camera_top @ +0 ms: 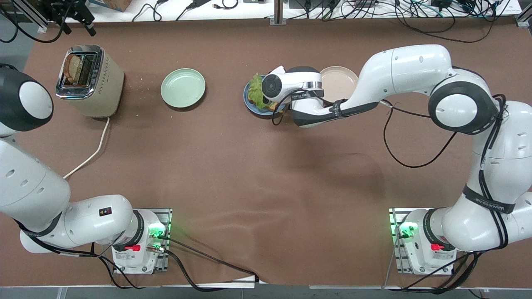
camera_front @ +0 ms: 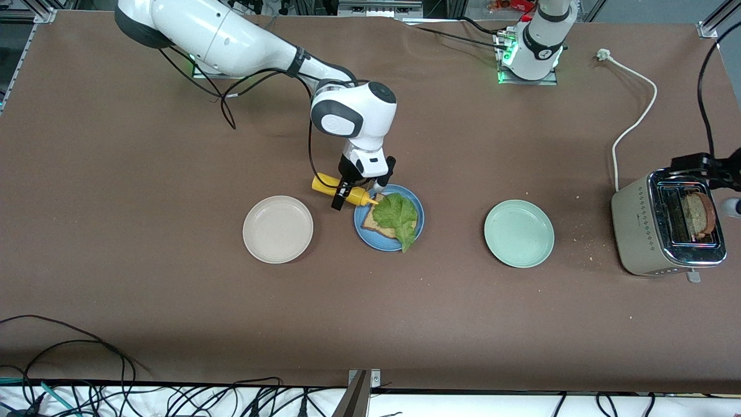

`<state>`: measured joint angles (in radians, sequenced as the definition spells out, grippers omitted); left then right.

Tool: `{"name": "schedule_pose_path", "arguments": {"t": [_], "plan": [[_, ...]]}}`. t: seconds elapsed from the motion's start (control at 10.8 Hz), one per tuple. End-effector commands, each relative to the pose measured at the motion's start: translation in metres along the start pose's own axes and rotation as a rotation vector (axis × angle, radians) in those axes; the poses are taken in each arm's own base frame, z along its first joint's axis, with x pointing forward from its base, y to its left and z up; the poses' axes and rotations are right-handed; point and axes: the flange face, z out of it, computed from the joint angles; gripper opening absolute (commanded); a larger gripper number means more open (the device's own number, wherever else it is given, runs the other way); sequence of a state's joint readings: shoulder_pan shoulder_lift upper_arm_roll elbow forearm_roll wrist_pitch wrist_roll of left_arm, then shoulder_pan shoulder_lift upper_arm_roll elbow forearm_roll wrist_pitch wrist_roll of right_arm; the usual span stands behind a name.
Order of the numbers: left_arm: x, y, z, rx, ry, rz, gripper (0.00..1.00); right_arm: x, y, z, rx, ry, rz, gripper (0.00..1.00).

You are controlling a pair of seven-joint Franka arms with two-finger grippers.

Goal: Make sandwich in blue plate with both arms

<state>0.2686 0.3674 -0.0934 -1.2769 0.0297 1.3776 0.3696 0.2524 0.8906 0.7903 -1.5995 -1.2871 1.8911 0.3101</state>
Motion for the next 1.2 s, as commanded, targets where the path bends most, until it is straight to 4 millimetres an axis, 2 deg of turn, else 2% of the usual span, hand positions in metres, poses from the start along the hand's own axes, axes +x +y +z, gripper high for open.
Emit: {"name": "schedule_pose_path", "arguments": {"t": [0.0, 0.09, 0.28, 0.56, 0.74, 0.83, 1.02, 1.11], "plan": [[0.008, -0.074, 0.029, 0.039, 0.049, 0.005, 1.0, -0.002, -0.023, 0.002, -0.076, -0.023, -0.041, 0.0], [0.009, -0.097, 0.045, 0.03, 0.053, -0.018, 1.0, -0.003, -0.025, 0.005, -0.091, -0.023, -0.055, 0.0], [0.013, -0.116, 0.071, 0.005, 0.034, -0.045, 1.0, -0.004, -0.026, 0.005, -0.097, -0.032, -0.056, 0.0], [0.012, -0.161, 0.112, -0.013, 0.027, -0.106, 1.0, -0.005, -0.024, 0.005, -0.101, -0.041, -0.057, 0.0], [0.015, -0.171, 0.127, 0.008, 0.017, -0.11, 1.0, -0.004, -0.015, -0.023, -0.095, -0.052, -0.056, 0.0], [0.016, -0.174, 0.134, 0.005, 0.01, -0.112, 0.88, -0.004, -0.002, -0.044, -0.083, -0.053, -0.057, 0.0], [0.016, -0.177, 0.138, 0.021, -0.003, -0.115, 0.21, -0.008, 0.026, -0.086, -0.009, -0.081, 0.003, 0.0], [0.014, -0.178, 0.138, 0.018, -0.005, -0.116, 0.07, -0.012, 0.043, -0.107, 0.032, -0.091, 0.023, 0.0]]}}
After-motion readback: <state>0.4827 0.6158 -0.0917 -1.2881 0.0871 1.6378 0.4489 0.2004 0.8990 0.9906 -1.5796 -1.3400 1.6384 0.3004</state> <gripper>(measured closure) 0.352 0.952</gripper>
